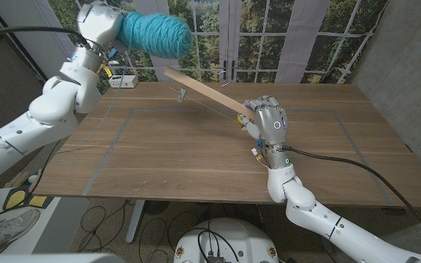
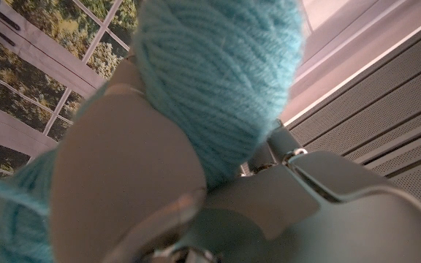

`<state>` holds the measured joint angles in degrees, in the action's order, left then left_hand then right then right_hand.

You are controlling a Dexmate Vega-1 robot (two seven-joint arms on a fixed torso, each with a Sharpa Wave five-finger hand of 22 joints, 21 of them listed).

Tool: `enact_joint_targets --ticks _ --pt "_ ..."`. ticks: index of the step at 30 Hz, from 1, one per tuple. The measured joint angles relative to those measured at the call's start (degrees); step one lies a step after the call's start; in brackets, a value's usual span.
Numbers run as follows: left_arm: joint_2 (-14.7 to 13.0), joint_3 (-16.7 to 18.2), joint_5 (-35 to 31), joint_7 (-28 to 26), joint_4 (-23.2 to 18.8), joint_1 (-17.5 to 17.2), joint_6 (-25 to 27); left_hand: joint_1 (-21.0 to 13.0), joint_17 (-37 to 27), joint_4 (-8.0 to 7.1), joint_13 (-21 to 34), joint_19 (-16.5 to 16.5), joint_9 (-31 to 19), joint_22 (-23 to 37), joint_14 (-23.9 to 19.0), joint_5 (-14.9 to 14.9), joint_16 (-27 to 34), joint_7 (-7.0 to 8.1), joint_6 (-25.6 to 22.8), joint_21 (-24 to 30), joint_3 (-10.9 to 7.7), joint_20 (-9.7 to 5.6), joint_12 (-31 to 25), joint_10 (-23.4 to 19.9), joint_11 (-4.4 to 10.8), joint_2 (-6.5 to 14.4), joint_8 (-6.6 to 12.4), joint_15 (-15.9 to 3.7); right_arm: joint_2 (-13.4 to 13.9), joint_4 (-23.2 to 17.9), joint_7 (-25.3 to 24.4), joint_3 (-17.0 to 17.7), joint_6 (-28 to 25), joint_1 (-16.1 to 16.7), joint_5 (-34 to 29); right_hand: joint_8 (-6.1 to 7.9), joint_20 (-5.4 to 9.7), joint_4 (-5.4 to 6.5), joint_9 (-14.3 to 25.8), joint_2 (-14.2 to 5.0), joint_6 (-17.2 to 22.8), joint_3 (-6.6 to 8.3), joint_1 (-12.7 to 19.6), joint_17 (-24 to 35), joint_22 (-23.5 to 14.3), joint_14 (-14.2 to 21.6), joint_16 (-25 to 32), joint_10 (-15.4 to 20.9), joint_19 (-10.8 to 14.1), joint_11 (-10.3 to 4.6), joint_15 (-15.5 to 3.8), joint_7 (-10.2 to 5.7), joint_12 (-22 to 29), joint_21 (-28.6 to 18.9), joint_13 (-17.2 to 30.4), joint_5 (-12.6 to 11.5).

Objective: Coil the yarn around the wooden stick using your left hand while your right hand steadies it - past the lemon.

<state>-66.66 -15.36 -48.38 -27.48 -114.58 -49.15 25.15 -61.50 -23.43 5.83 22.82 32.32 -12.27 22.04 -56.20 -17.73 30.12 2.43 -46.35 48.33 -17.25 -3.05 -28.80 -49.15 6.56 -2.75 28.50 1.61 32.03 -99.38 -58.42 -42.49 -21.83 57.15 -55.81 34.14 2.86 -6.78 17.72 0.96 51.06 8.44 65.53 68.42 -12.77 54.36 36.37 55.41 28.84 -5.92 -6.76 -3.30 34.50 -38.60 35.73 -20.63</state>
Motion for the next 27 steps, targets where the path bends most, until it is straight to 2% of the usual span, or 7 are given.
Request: enact_joint_targets --ticks 1,2,5,6,10,18,27 --pt "-0.7 3.7 0.0 -0.3 -2.0 -3.5 0.1 0.0 0.0 0.00 0.0 0.0 -0.1 0.0 0.0 0.0 0.0 -0.05 -0.1 0.0 0.00 0.00 0.0 0.0 0.00 0.0 -0.34 0.00 -0.1 0.3 0.0 -0.1 0.0 -0.2 0.0 0.00 0.00 -0.01 0.0 0.00 0.0 -0.02 0.0 0.0 0.0 0.0 0.0 0.2 0.0 0.18 0.00 0.00 0.0 -0.1 0.0 0.0" --pt "-1.0 5.5 0.0 -0.5 -2.8 -5.1 0.2 0.0 0.0 0.00 0.1 0.0 -0.1 0.0 0.0 0.0 0.0 -0.04 -0.1 0.0 0.00 0.00 0.0 0.0 0.00 0.0 -0.37 0.00 -0.3 0.7 0.4 -0.2 -0.3 -0.5 0.4 0.01 0.00 -0.02 -0.1 0.00 0.0 -0.03 0.0 0.0 0.0 0.0 0.0 0.2 0.0 0.18 0.00 0.00 0.0 -0.4 0.0 0.0" --pt "-1.3 7.2 0.1 -1.1 -3.6 -6.7 0.1 0.0 0.0 0.00 0.2 0.0 -0.1 0.0 0.0 0.0 0.4 0.02 -0.2 0.2 0.00 0.00 0.0 0.0 0.00 0.0 -0.41 0.00 -0.6 1.8 0.6 -0.5 -0.4 -1.1 0.7 0.01 0.00 -0.01 -0.1 0.00 0.0 -0.15 0.0 0.0 0.0 0.0 -0.4 0.2 0.0 0.18 0.00 0.00 -0.1 -0.4 0.0 0.0" --pt "-1.4 9.6 0.1 -1.3 -4.8 -8.9 -0.2 0.0 0.0 0.00 0.2 0.0 -0.1 0.0 0.0 0.0 0.4 0.02 -0.2 0.2 0.00 0.00 0.0 0.0 0.00 0.0 -0.41 0.00 -0.7 2.2 0.9 -0.7 -0.8 -1.4 1.3 0.01 0.00 -0.01 -0.1 0.00 0.0 -0.15 0.0 0.0 0.0 0.0 -0.4 0.2 0.0 0.18 0.00 0.00 -0.1 -0.4 0.0 0.0" --pt "-1.4 11.8 -0.1 -1.7 -5.8 -10.6 -1.3 0.0 0.0 0.00 0.2 0.0 -0.1 0.0 0.0 0.0 0.4 0.02 -0.2 0.4 0.00 0.01 0.1 0.0 0.00 0.0 -0.44 0.00 -1.1 3.3 0.9 -1.4 -0.8 -2.4 1.8 0.01 -0.05 -0.07 -0.1 -0.01 0.0 -0.22 0.0 0.2 0.0 0.4 -0.5 0.2 0.0 0.18 -0.20 0.00 -0.2 -0.9 0.1 0.0" --pt "-0.5 13.2 -2.1 -2.2 -7.0 -10.7 -4.2 0.0 0.0 0.00 0.5 -0.1 -0.1 -0.3 0.0 0.0 0.4 0.02 -0.2 0.6 0.00 0.10 0.2 0.0 0.01 0.0 -0.62 0.00 -1.5 4.3 -0.9 -3.1 0.7 -4.1 2.1 0.01 -0.20 -0.12 0.0 -0.01 0.0 -0.29 0.0 0.5 0.3 0.4 -0.6 0.2 -0.2 0.18 -0.21 0.00 -0.2 -1.3 0.3 0.1" --pt "2.1 9.5 -5.2 -2.2 -6.3 -5.1 -7.1 0.0 0.0 0.00 0.7 -0.1 -0.1 -0.4 -0.1 0.4 0.4 0.02 -0.2 1.1 0.00 0.12 0.2 0.0 0.01 0.0 -0.65 -0.07 -2.5 2.9 -3.9 -3.0 6.7 -3.9 -0.9 0.21 -0.20 0.03 0.0 0.00 0.0 -0.57 0.0 0.5 0.3 0.4 -0.7 0.2 -0.2 0.17 -0.22 0.00 -0.2 -1.7 0.3 0.1"
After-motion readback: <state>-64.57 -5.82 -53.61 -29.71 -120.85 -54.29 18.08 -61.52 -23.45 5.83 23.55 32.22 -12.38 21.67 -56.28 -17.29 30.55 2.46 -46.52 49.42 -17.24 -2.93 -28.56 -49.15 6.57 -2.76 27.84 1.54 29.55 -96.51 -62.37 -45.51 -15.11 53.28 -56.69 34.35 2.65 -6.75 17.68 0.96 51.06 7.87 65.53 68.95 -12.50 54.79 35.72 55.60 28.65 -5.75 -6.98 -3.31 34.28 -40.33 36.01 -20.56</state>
